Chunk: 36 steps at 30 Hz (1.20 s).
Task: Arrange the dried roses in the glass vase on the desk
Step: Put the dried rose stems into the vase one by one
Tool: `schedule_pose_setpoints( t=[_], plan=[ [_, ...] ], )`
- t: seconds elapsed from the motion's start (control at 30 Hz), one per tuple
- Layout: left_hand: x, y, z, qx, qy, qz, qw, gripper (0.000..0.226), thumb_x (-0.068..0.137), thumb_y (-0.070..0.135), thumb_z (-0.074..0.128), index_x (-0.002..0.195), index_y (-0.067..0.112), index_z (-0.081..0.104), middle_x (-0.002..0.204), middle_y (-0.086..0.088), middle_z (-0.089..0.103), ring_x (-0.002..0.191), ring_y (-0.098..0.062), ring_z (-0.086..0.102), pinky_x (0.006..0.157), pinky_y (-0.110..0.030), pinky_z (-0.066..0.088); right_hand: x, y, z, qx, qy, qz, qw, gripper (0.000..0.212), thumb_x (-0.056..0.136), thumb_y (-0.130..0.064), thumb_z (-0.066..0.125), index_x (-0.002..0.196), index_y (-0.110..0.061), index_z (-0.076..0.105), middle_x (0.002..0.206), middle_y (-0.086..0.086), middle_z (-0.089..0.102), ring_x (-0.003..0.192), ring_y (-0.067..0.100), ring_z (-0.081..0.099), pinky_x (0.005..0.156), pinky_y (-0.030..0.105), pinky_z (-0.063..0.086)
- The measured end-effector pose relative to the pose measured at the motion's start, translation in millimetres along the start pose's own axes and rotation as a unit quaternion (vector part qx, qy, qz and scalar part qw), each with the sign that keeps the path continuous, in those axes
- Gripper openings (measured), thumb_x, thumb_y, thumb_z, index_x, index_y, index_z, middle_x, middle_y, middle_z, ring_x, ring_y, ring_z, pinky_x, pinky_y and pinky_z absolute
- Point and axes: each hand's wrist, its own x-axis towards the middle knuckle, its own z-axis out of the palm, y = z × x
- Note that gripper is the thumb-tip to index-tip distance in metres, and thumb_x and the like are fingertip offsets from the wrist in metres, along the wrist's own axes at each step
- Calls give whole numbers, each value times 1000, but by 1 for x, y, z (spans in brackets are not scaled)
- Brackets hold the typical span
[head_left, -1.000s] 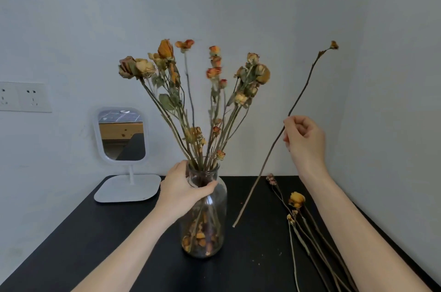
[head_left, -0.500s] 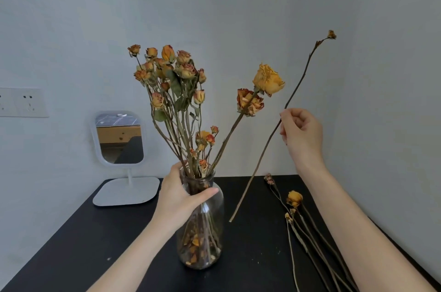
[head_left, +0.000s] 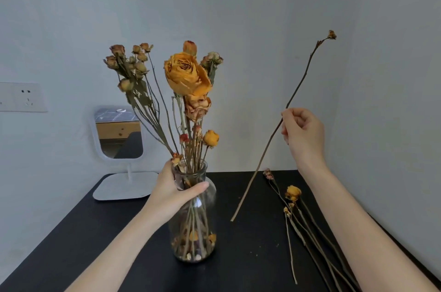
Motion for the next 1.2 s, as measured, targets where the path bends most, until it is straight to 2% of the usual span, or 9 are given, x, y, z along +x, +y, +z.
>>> schedule_pose_setpoints(
  t=[0.07, 0.2, 0.37, 0.5, 0.67, 0.8, 1.0, 1.07, 1.2],
  plan=[
    [-2, 2, 4, 50, 47, 23, 997, 67, 60, 41, 82, 108, 44, 35, 111, 20, 50, 106, 1, 47, 94, -25, 37, 0, -3, 2, 2, -2, -2, 1000, 9, 91, -22, 53, 90, -18, 62, 61, -8, 55, 49, -4, 50, 50, 12, 41],
    [-1, 4, 6, 33, 72, 17, 997, 74, 57, 42, 82, 114, 40, 34, 100, 35, 49, 90, 18, 48, 75, -6, 34, 0, -13, 5, 20, -7, -14, 1000, 9, 91, -21, 53, 87, -21, 61, 58, -10, 54, 49, -4, 49, 48, 10, 40],
    [3, 3, 0, 49, 27, 2, 998, 52, 69, 31, 78, 100, 46, 40, 93, 31, 54, 84, 17, 50, 68, -5, 35, 2, -35, 9, 76, 9, -36, 996, 12, 91, -15, 52, 81, -18, 59, 50, -12, 52, 46, -1, 46, 43, 12, 35],
    [10, 7, -7, 26, -26, -23, 999, 61, 73, 25, 76, 116, 36, 34, 99, 29, 49, 87, 11, 47, 82, -13, 35, 2, -52, 16, 129, 39, -57, 989, 14, 92, -15, 50, 80, -18, 56, 52, -11, 53, 48, 2, 46, 48, 17, 36],
    [10, 6, -2, 35, 13, -6, 999, 70, 64, 34, 81, 115, 36, 32, 104, 27, 47, 95, 4, 47, 90, -24, 37, -1, -73, 30, 157, 40, -124, 979, 15, 94, -16, 48, 80, -21, 52, 62, -1, 52, 52, 5, 45, 55, 21, 36],
    [13, 4, -3, 38, 16, -7, 999, 72, 65, 35, 81, 120, 33, 35, 112, 19, 50, 106, -5, 48, 93, -28, 39, -8, -85, 43, 122, 20, -197, 973, 15, 94, -17, 48, 81, -25, 50, 62, -2, 51, 51, 4, 46, 54, 22, 36],
    [14, -1, -2, 29, 6, -6, 1000, 63, 71, 36, 76, 119, 38, 37, 107, 26, 52, 102, 1, 49, 88, -20, 38, -21, -86, 55, 58, -30, -251, 966, 14, 94, -18, 48, 83, -25, 50, 63, 5, 53, 56, 18, 46, 52, 35, 39],
    [13, -5, 0, 25, 3, -12, 1000, 62, 71, 39, 75, 118, 40, 35, 105, 29, 51, 97, 6, 49, 85, -16, 37, -26, -86, 59, 43, -52, -262, 963, 11, 94, -18, 49, 84, -23, 52, 64, 9, 56, 54, 15, 46, 52, 34, 40],
    [13, -9, 2, 26, 10, -18, 999, 61, 70, 43, 74, 113, 46, 31, 98, 36, 47, 89, 16, 46, 78, -9, 36, -35, -83, 70, -31, -114, -289, 950, 8, 93, -16, 53, 89, -13, 59, 66, 4, 61, 53, 11, 53, 52, 25, 46]
  ],
)
